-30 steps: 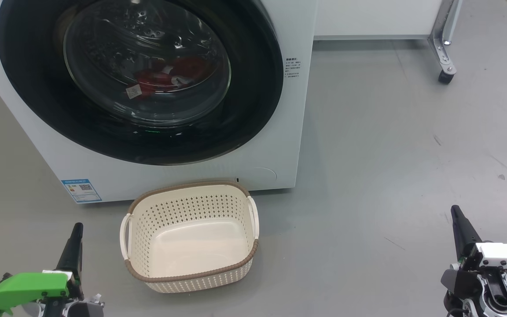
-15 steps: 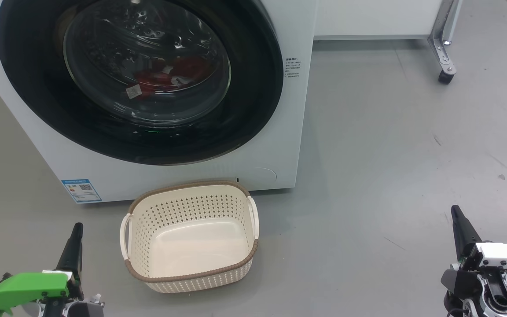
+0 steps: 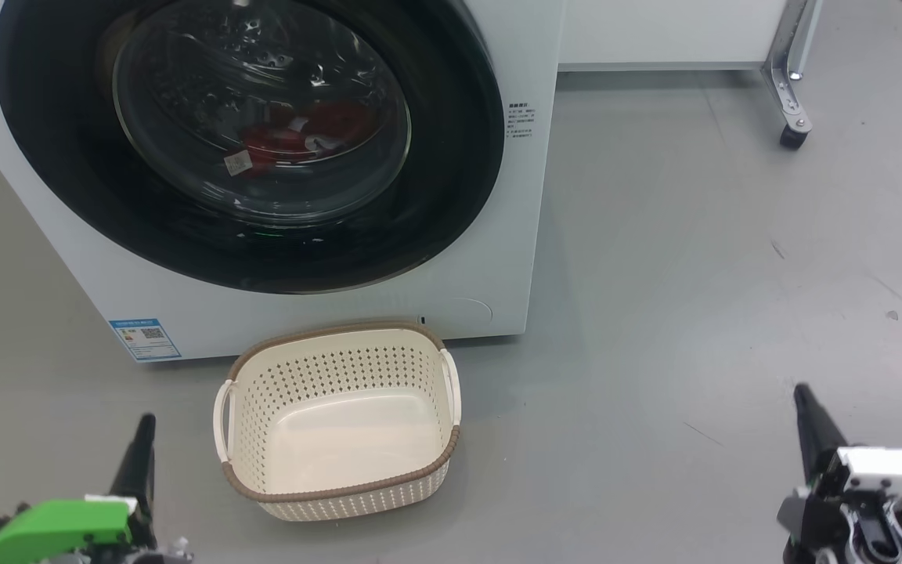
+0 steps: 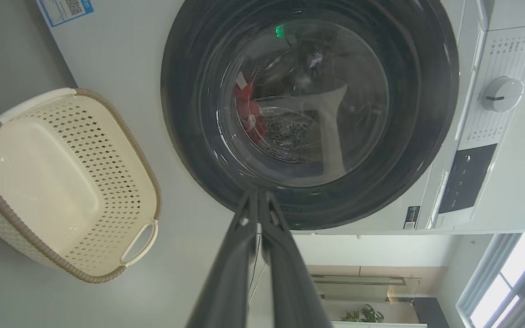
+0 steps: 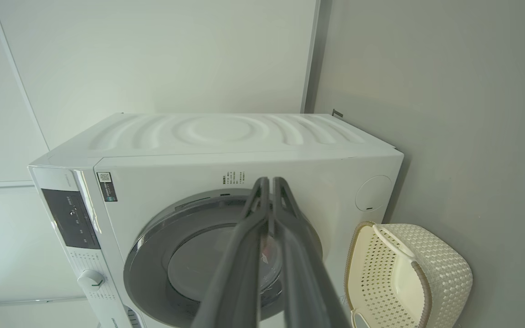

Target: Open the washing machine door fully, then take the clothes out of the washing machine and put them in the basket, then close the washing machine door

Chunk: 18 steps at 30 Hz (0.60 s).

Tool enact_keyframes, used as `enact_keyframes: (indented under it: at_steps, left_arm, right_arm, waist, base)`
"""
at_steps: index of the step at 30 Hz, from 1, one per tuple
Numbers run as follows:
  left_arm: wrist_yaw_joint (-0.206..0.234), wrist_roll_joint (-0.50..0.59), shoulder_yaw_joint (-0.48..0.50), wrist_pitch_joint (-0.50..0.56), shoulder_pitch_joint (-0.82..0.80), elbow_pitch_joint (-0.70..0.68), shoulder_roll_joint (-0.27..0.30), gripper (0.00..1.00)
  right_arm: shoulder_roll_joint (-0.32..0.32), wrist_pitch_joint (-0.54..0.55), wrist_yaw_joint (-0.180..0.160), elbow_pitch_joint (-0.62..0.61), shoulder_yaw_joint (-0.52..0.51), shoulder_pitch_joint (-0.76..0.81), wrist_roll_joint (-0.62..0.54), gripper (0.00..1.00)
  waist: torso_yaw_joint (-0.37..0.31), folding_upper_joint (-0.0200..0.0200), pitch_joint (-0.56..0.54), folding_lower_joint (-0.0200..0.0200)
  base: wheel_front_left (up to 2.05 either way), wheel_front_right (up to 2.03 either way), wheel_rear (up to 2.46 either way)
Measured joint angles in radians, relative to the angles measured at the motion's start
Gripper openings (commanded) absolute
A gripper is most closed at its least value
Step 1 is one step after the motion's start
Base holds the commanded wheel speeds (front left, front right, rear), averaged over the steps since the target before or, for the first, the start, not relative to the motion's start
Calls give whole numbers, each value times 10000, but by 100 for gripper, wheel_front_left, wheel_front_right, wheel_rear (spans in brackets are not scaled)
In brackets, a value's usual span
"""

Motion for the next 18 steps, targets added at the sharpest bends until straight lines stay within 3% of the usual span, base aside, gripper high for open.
enact_keyframes:
  at_steps: [6, 18]
  left_arm:
    - [4, 29, -146, -217, 563, 464, -261, 100]
    - [4, 876, -600, -679, 425, 190, -59, 100]
  right_arm:
    - [309, -236, -6, 520, 94, 593, -169, 100]
    - [17, -715, -4, 412, 464, 487, -1118, 100]
  waist:
    - [4, 0, 16, 0]
    - [24, 0, 21, 0]
  base:
    - [0, 0, 0]
    - [0, 0, 0]
